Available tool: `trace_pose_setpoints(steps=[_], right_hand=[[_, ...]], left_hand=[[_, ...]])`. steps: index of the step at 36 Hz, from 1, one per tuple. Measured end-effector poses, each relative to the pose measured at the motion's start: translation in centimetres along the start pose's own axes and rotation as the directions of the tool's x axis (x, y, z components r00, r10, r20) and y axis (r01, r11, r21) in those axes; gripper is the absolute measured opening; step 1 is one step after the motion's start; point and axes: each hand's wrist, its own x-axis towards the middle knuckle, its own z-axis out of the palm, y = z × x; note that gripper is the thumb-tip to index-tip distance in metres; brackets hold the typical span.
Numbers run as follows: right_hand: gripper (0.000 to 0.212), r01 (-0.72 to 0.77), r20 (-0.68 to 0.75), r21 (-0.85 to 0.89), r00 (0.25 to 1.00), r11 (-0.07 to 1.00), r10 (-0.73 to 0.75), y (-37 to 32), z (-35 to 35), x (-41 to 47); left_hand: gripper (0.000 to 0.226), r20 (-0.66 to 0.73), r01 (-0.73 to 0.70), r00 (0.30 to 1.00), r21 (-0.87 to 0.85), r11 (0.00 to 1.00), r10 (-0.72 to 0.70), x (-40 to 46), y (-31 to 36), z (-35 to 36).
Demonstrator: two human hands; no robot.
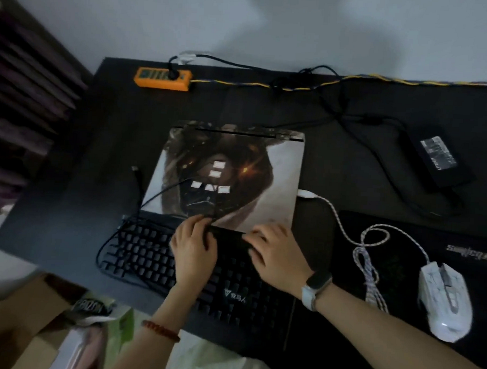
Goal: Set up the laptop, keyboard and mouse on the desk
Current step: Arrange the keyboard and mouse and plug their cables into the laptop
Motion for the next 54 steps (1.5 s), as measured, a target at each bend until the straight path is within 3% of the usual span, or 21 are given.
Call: trace_pose_setpoints(steps=[3, 6, 10, 18, 21, 26, 32, 35, 39, 43, 47, 51, 54], right_hand=[[0.057, 0.003, 0.313, -0.048, 0.950, 0.999, 0.012, -2.6, 2.7, -0.5], [0.076, 0.027, 0.454, -0.148, 0.890, 0.989, 0.044, -4.4, 5.3, -1.1], [0.084, 0.018, 0.487, -0.234, 0.868, 0.972, 0.101, -5.1, 7.9, -1.7], [0.069, -0.041, 0.463, -0.344, 0.862, 0.938, 0.207, -3.3, 7.4, -1.6], [0.068, -0.071, 0.444, -0.385, 0.860, 0.920, 0.252, -3.8, 7.4, -1.4], [0.067, -0.141, 0.424, -0.423, 0.842, 0.895, 0.333, -4.9, 7.1, -1.2], [0.068, -0.204, 0.386, -0.428, 0.839, 0.881, 0.382, -5.9, 7.4, -1.6], [0.064, -0.242, 0.380, -0.392, 0.836, 0.887, 0.396, -6.3, 7.0, -1.5], [0.048, -0.243, 0.223, -0.332, 0.919, 0.911, 0.326, -7.9, 6.9, 0.1], [0.047, -0.144, 0.169, -0.271, 0.966, 0.952, 0.194, -10.4, 8.5, 4.8], [0.053, -0.114, 0.258, -0.288, 0.947, 0.951, 0.192, -12.3, 11.3, 9.1], [0.036, -0.122, 0.268, -0.354, 0.937, 0.927, 0.226, -12.6, 12.7, 11.1], [0.029, -0.098, 0.229, -0.370, 0.954, 0.924, 0.193, -12.4, 12.3, 12.1]], left_hand=[[0.034, 0.008, 0.090, 0.996, 0.150, 0.985, -0.092, -1.1, -3.8, -2.1], [0.041, 0.106, 0.027, 0.992, 0.291, 0.956, -0.061, -1.6, -6.9, -3.9], [0.049, 0.205, -0.213, 0.969, 0.401, 0.891, 0.139, -1.4, -11.1, -5.7], [0.055, 0.313, -0.356, 0.917, 0.370, 0.858, 0.245, 0.1, -17.9, -6.7], [0.062, 0.303, -0.315, 0.930, 0.367, 0.875, 0.207, 1.2, -19.2, -6.6], [0.069, 0.405, -0.229, 0.909, 0.302, 0.925, 0.093, 2.7, -20.7, -5.7], [0.069, 0.406, -0.157, 0.912, 0.205, 0.966, 0.062, 3.2, -20.3, -5.9], [0.076, 0.372, -0.036, 0.928, 0.123, 0.992, -0.012, 3.3, -20.7, -6.6], [0.082, 0.410, 0.227, 0.883, 0.057, 0.972, -0.230, 4.2, -22.1, -7.6], [0.067, 0.485, 0.329, 0.823, 0.013, 0.944, -0.294, 5.6, -23.8, -8.3], [0.031, 0.463, 0.346, 0.835, -0.021, 0.938, -0.298, 6.8, -24.8, -8.8], [0.023, 0.433, 0.370, 0.842, -0.029, 0.928, -0.322, 8.2, -26.0, -9.6], [0.011, 0.412, 0.313, 0.879, -0.117, 0.943, -0.241, 10.1, -26.8, -10.4]])
